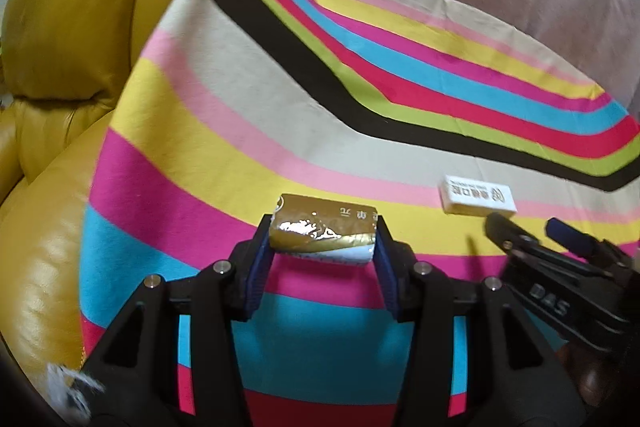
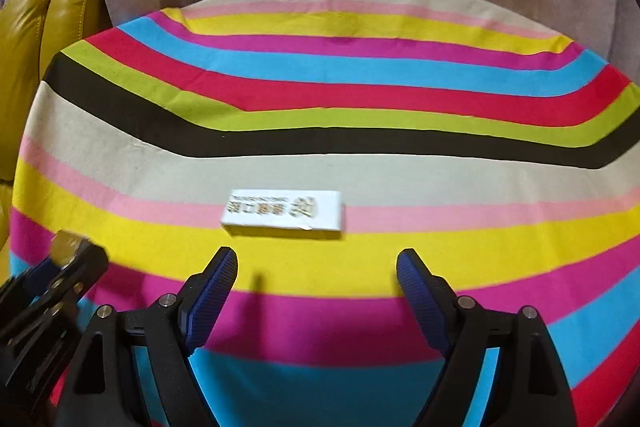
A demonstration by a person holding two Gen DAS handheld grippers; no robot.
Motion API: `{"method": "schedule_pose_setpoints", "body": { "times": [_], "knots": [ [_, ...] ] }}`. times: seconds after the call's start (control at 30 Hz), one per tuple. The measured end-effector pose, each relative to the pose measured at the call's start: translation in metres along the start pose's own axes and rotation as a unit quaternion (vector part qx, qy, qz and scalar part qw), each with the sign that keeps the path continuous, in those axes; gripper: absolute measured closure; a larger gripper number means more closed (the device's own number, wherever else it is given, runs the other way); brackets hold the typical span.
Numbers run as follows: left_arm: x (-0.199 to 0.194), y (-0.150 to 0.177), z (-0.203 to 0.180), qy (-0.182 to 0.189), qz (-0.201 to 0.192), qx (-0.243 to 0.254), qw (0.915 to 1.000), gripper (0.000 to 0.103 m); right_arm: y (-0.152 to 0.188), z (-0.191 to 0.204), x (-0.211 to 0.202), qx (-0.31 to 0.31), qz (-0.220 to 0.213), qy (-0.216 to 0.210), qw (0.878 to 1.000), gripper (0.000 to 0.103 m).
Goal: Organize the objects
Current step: 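Grasp the gold packet with the left tool while the right tool grasps the white dental box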
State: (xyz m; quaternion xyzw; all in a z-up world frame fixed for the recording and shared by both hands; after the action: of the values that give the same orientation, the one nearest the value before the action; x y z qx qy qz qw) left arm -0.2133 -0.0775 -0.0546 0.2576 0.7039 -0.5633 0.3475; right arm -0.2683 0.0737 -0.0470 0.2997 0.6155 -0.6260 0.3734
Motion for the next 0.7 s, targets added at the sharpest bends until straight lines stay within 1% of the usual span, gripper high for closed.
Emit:
{"method": "schedule_pose_setpoints", "body": {
  "times": [0.1, 0.17, 0.3, 0.47, 0.6, 0.7],
  "knots": [
    [0.002, -0.001, 0.008, 0.005, -0.002, -0.012, 0.9999, 0.052, -0.006, 0.010, 0.012, -0.004, 0.005, -0.001, 1.000, 0.020],
    [0.003, -0.001, 0.009, 0.008, -0.004, -0.016, 0.9998, 0.052, -0.010, 0.013, 0.014, -0.006, 0.000, 0.002, 1.000, 0.020],
    [-0.002, -0.001, 0.008, 0.010, -0.012, -0.016, 0.9998, 0.052, -0.020, 0.018, 0.019, -0.005, -0.003, 0.008, 1.000, 0.018],
    [-0.001, -0.001, 0.007, 0.014, -0.012, -0.014, 0.9997, 0.052, -0.026, 0.020, 0.031, 0.002, 0.014, 0.007, 1.000, 0.018],
    [0.002, 0.000, 0.008, 0.016, -0.007, -0.018, 0.9997, 0.052, -0.026, 0.019, 0.043, 0.006, 0.035, 0.015, 0.999, 0.018],
    [0.003, -0.001, 0.007, 0.016, -0.006, -0.017, 0.9997, 0.052, -0.028, 0.019, 0.046, 0.006, 0.038, 0.025, 0.999, 0.020]
  ]
}}
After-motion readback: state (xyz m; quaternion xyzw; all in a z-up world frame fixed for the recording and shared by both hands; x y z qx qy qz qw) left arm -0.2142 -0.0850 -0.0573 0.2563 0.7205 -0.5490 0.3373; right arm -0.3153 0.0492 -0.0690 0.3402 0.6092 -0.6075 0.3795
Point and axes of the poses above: each gripper's, at about its wrist camera, not at the fingertips, and x roughly the way its jaws point, z to its left, y to its underside, the point moved 6 cm from there along x, roughly the way its jaws point, and after that the axes turned 9 degrees about z, right-handed, at the moved point
